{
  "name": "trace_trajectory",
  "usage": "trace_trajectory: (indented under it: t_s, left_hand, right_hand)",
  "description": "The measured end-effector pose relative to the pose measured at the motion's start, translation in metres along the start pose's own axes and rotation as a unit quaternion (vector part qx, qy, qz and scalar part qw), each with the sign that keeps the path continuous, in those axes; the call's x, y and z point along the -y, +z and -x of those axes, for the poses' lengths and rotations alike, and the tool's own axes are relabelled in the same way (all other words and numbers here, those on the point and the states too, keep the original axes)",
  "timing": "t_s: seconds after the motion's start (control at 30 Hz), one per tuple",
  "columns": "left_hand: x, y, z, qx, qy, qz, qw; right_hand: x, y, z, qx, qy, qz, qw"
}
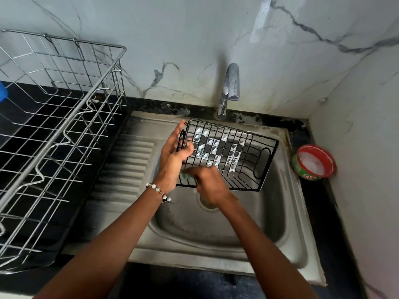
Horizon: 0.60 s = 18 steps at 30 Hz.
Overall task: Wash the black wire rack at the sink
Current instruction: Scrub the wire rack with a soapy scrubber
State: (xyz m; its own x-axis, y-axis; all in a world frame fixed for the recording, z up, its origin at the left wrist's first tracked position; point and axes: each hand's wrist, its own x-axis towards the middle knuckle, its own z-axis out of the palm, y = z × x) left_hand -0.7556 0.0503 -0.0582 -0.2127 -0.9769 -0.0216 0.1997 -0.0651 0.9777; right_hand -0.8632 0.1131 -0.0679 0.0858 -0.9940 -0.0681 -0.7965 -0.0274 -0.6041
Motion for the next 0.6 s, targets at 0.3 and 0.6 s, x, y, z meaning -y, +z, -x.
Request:
trace_trajectory:
  t_s: [0.3,0.6]
  left_hand:
    - [-0.006,-0.011,-0.006,-0.027,-0.006,-0.013,1.000]
    - [-0.017,-0.008,-0.016,-0.078,-0.116,-0.046,0.989]
  right_hand:
    - [-0.085,-0.044,0.029,-0.024,0.191,0.144,0.971]
    - [-0.057,-0.035,0.025,0.006,-0.012,-0.022,1.000]
